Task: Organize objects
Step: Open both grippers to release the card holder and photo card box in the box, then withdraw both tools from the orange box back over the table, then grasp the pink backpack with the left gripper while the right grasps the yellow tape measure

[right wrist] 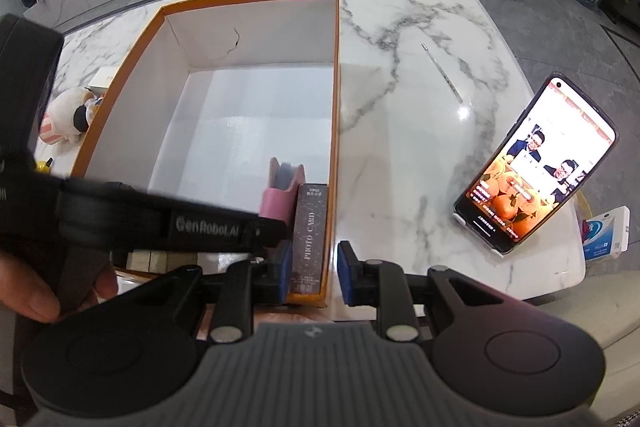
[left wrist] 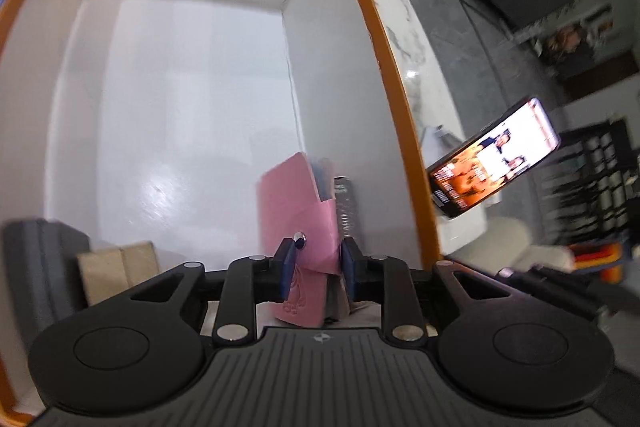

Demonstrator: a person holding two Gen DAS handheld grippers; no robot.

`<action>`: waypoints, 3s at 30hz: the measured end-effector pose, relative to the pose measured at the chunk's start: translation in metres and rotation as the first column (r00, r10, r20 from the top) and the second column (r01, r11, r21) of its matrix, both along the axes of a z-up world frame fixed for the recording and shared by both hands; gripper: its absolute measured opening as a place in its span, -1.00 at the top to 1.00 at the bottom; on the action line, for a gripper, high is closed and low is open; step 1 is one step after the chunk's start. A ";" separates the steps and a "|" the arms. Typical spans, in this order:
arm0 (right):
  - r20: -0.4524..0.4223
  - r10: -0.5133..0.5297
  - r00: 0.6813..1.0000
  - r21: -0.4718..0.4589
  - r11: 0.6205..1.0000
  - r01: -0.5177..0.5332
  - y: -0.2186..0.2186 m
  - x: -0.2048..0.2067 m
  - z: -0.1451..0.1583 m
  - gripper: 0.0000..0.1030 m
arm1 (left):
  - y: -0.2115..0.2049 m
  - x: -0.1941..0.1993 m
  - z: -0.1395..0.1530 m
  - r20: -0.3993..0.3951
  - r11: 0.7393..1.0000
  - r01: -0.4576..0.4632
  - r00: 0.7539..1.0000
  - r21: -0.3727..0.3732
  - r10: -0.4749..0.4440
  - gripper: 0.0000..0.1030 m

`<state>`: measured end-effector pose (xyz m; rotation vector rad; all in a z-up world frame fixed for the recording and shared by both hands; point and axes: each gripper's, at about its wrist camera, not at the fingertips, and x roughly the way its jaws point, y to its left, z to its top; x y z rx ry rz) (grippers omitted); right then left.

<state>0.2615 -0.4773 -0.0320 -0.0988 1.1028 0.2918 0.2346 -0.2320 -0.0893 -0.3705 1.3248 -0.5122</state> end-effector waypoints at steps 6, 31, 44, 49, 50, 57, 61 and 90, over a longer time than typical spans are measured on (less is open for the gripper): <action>-0.003 -0.001 1.000 0.003 1.000 0.001 -0.001 -0.001 0.000 0.49 | 0.006 0.001 -0.002 -0.029 0.998 -0.029 0.999 -0.056 0.028 0.11; 0.237 0.168 0.957 0.248 0.942 -0.227 0.090 -0.067 0.058 0.45 | 0.148 -0.073 0.099 0.379 0.991 -0.095 0.924 0.098 0.052 0.01; 0.126 0.263 0.957 0.296 0.910 -0.289 0.214 -0.082 -0.005 0.45 | 0.247 -0.090 0.028 0.340 0.889 -0.167 0.940 0.426 0.014 -0.06; 0.072 0.273 0.959 0.260 0.924 -0.282 0.237 -0.076 -0.027 0.45 | 0.245 -0.093 0.002 0.326 0.848 -0.144 0.945 0.510 -0.036 -0.07; 0.064 0.276 0.959 0.252 0.925 -0.283 0.240 -0.074 -0.030 0.45 | 0.243 -0.092 -0.003 0.325 0.844 -0.139 0.945 0.518 -0.044 -0.09; 0.041 0.273 0.961 0.205 0.939 -0.275 0.248 -0.061 -0.039 0.45 | 0.233 -0.086 -0.022 0.342 0.796 -0.137 0.935 0.589 -0.092 -0.04; 0.035 0.281 0.959 0.193 0.940 -0.282 0.253 -0.056 -0.044 0.44 | 0.241 -0.088 -0.024 0.361 0.800 -0.154 0.929 0.580 -0.083 0.31; 0.089 0.454 0.886 0.163 0.871 -0.463 0.423 -0.019 -0.089 -0.39 | 0.420 -0.064 0.027 0.397 0.824 -0.550 0.792 0.136 0.464 0.70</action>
